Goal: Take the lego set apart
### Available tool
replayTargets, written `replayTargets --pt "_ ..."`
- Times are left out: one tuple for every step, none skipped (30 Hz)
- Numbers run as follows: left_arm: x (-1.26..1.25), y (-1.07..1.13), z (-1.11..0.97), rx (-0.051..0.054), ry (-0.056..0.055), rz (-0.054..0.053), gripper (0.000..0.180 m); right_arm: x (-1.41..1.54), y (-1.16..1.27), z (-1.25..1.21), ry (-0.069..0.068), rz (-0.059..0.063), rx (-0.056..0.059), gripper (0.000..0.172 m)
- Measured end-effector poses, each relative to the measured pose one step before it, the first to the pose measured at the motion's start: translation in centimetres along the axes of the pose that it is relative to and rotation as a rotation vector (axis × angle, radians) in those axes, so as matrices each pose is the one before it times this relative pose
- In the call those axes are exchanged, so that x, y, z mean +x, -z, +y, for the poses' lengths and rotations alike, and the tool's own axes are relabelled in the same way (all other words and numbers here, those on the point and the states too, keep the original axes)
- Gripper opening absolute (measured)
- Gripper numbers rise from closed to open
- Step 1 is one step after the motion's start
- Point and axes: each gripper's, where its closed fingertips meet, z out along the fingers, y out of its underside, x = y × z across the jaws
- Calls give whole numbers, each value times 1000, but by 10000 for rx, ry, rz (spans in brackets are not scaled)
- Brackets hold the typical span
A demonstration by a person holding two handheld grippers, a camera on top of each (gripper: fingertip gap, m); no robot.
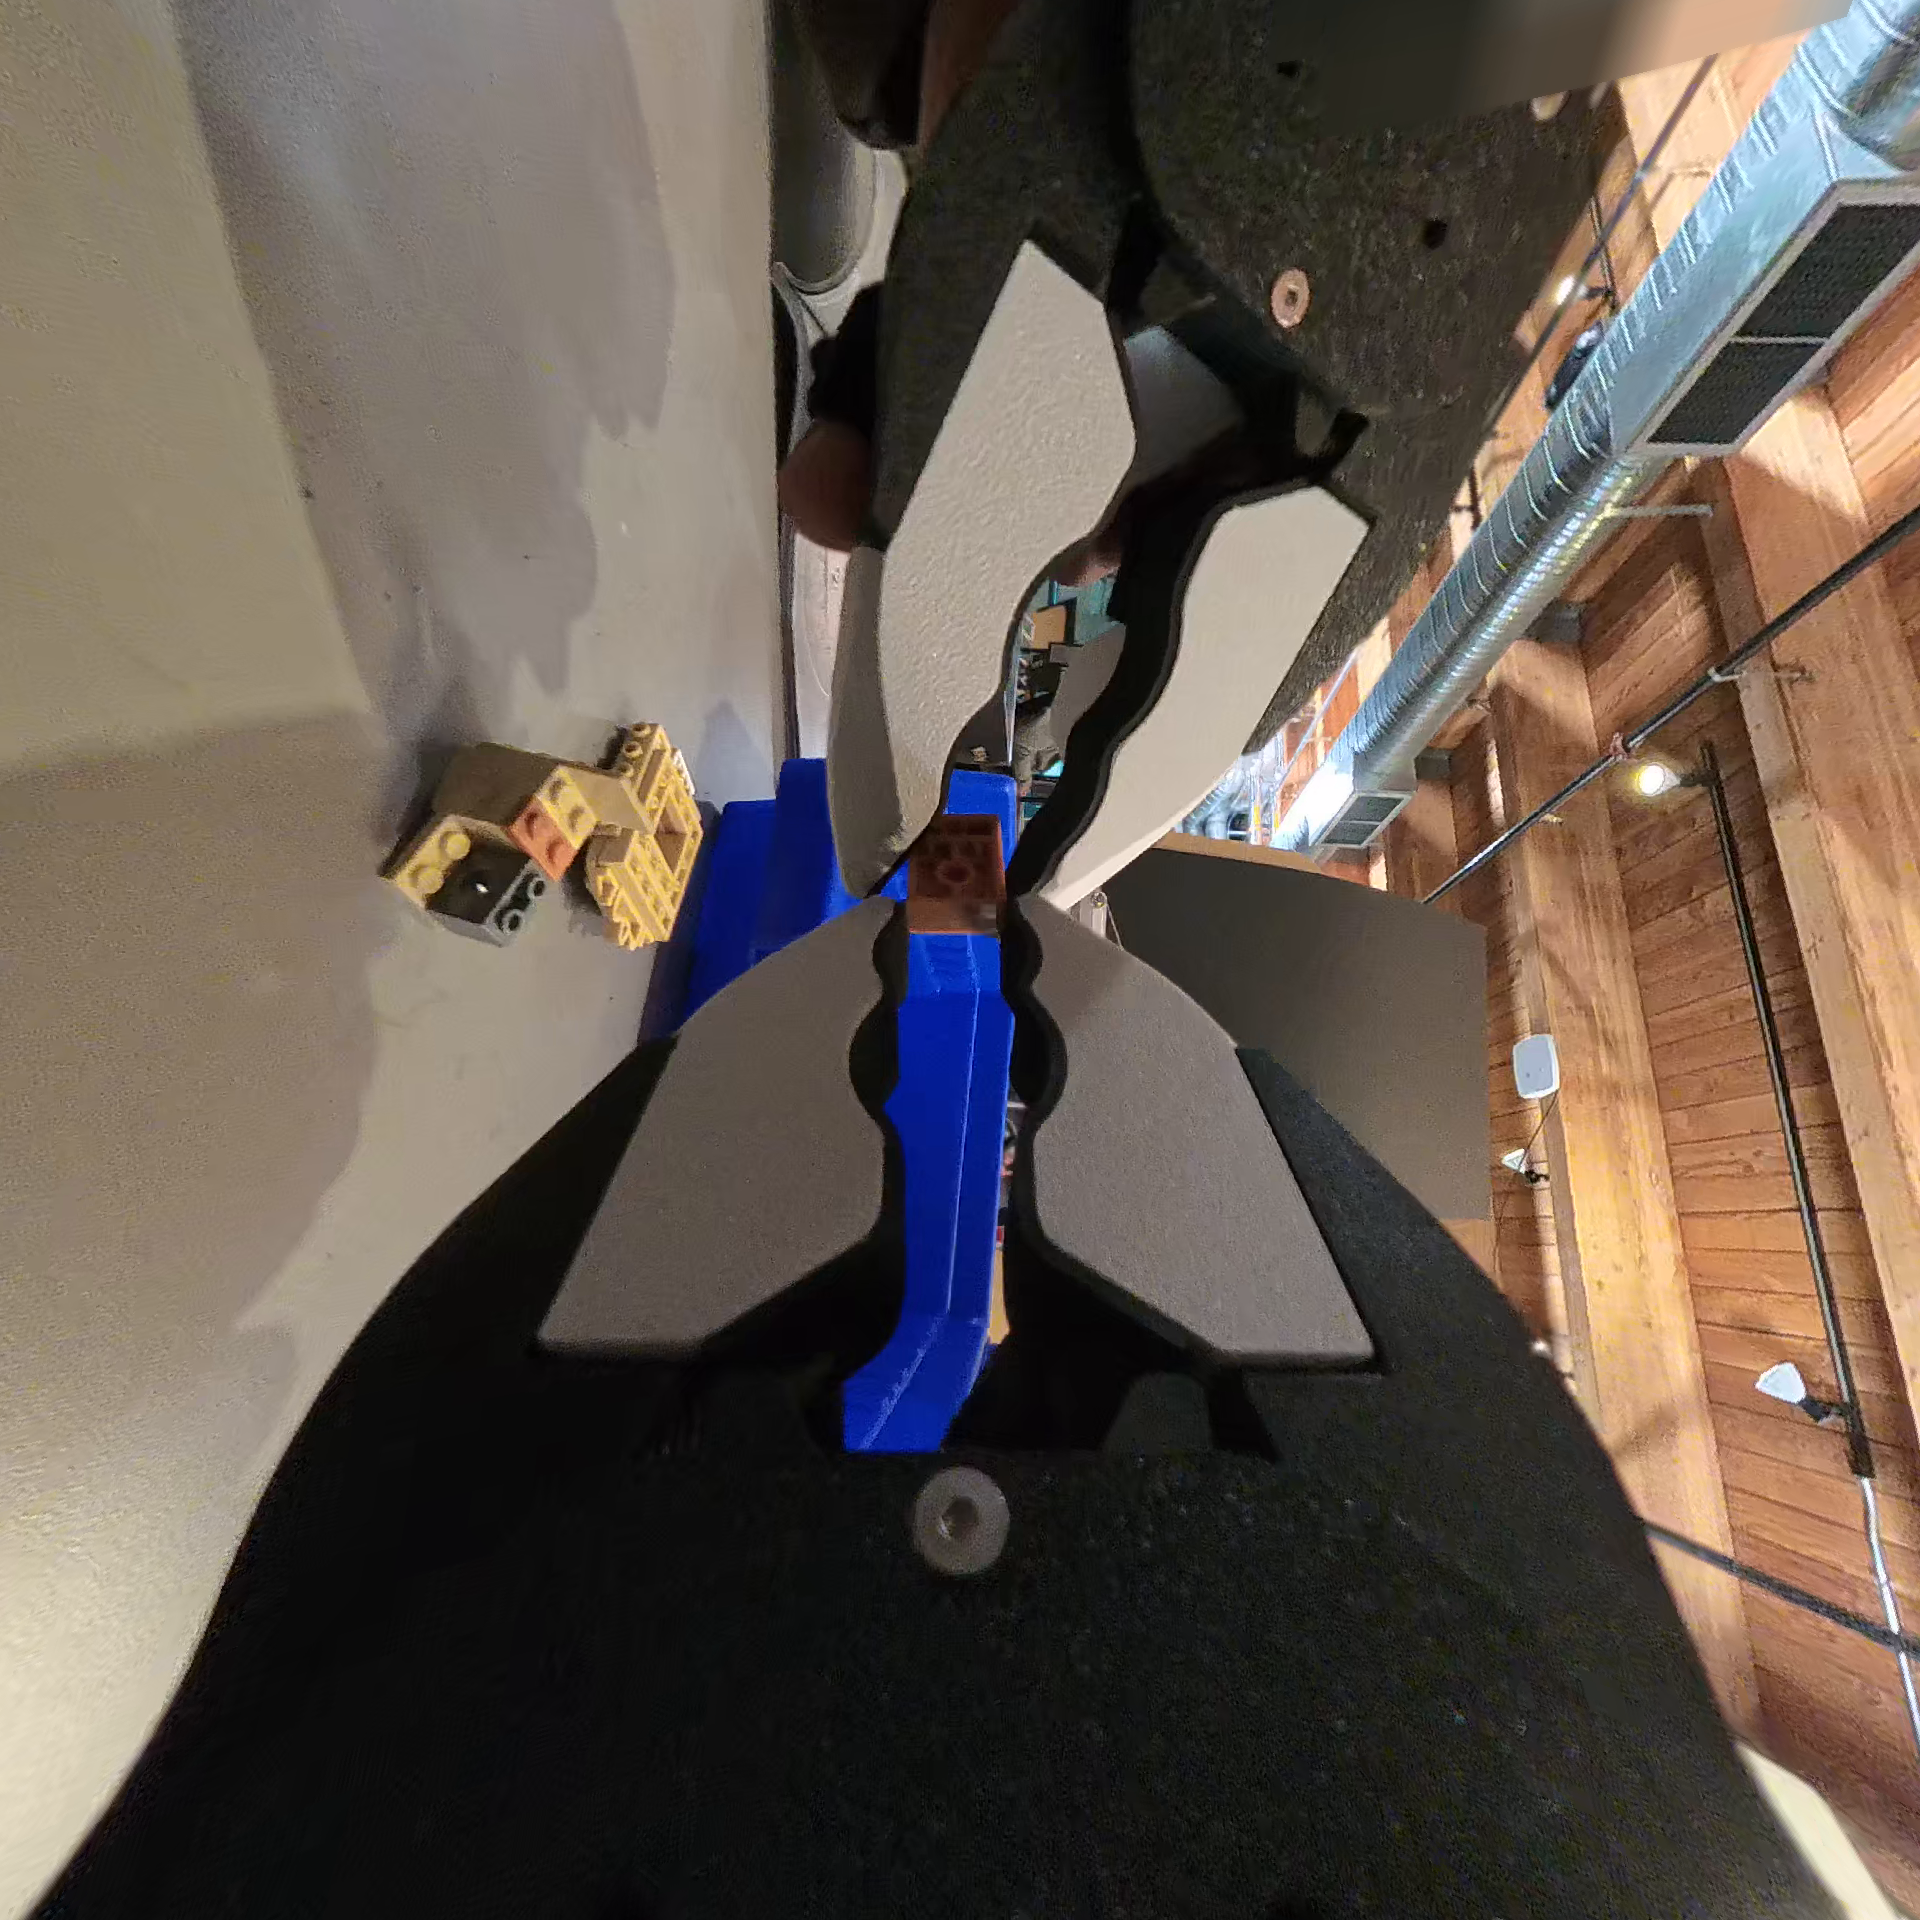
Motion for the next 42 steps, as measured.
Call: replayTargets --pt "-206 32 -64 4 -102 -174 26 172 30 103 -120 76 -32 17" --pt "-225 37 -95 10 -87 -179 25 190 33 114 -153 84 -34 17" --pt "-218 45 -98 32 -105 -188 25 190 48 100 -188 81 -26 17" --pt "-165 41 -121 40 -131 -162 24 137 64 76 -215 49 6 17" --pt "-108 18 -111 29 -168 -150 24 110 86 73 -261 13 34 16" --pt "-113 9 -117 28 -208 -171 23 95 111 51 -328 -17 63 16" --pt "-80 7 -129 33 -225 -160 21 71 117 44 -435 -68 84 16" --pt "-72 9 -124 30 -214 -147 18 50 109 58 -523 -101 82 16" --pt "-102 -6 -128 29 -116 -125 17 51 119 25 -431 -65 115 16" --pt "-64 9 -160 69 1 -55 17 48 120 -23 -207 -2 111 16" --pt "-2 -16 -113 68 42 -12 17 14 93 10 -79 18 44 16" --pt "-52 -48 -50 40 10 -65 17 47 47 50 -118 15 -9 16" --pt "-79 -13 -33 41 -33 -91 17 44 25 26 -197 -32 -2 16" --pt "-55 12 -48 54 -9 -59 17 36 -5 23 -258 -74 -3 16" --pt "-148 51 -34 44 -50 -113 17 81 -20 25 -317 -67 -8 16" --pt "-169 81 -40 40 -134 -147 18 105 -13 14 -333 -70 -21 16" --pt "-139 65 -47 22 -191 -151 19 80 -15 22 -290 -72 -37 16" --pt "-79 44 -19 -15 -210 -129 19 72 -8 51 -197 -42 -51 16" --pt "-63 11 -24 -47 -233 -118 20 60 -4 50 -90 0 -68 16" --pt "-39 -17 0 -66 -233 -107 20 34 -24 73 4 7 -99 16" --pt "-19 -22 38 -81 -214 -79 20 5 -30 67 53 12 -102 16" --pt "-32 -17 49 -78 -216 -93 20 10 -21 44 73 17 -88 16" --pt "32 11 11 -43 -179 -37 19 -16 -9 17 95 10 -55 16" --pt "18 50 -46 4 -56 3 19 -24 25 -30 112 19 2 16" --pt "-13 58 -97 54 78 28 19 24 70 -97 103 39 70 16" --pt "-97 76 -157 109 172 2 18 93 104 -175 60 81 156 16" --pt "-175 81 -198 141 275 -14 18 171 147 -241 -4 107 225 16" --pt "-202 83 -216 161 347 7 18 206 145 -232 -74 104 226 16" --pt "-160 105 -218 179 311 22 17 189 132 -189 -130 61 196 16" --pt "-89 115 -211 199 276 47 17 104 134 -190 -206 -23 205 16" --pt "-26 121 -217 205 258 76 17 31 129 -195 -290 -104 215 16" --pt "-6 108 -217 190 209 77 17 -29 138 -189 -324 -152 202 16" --pt "39 104 -236 185 203 102 17 -65 137 -174 -327 -186 191 16" --pt "48 95 -263 189 189 104 17 -82 145 -202 -336 -199 194 16" --pt "-30 104 -283 199 184 52 17 -108 140 -237 -367 -221 209 13" --pt "-42 119 -312 212 212 57 17 -132 144 -273 -384 -227 219 11" --pt "-57 136 -316 222 225 66 17 -114 123 -307 -374 -219 220 11" --pt "-48 137 -322 219 231 62 17 -135 114 -296 -381 -231 207 11" --pt "-100 112 -267 184 209 28 17 -115 94 -282 -398 -223 185 11" --pt "-158 102 -207 147 208 -13 17 -33 75 -205 -412 -164 154 11" --pt "-232 103 -183 144 243 -50 17 60 57 -155 -387 -105 118 11" --pt "-265 125 -194 161 302 -43 17 167 69 -146 -360 -42 113 12"
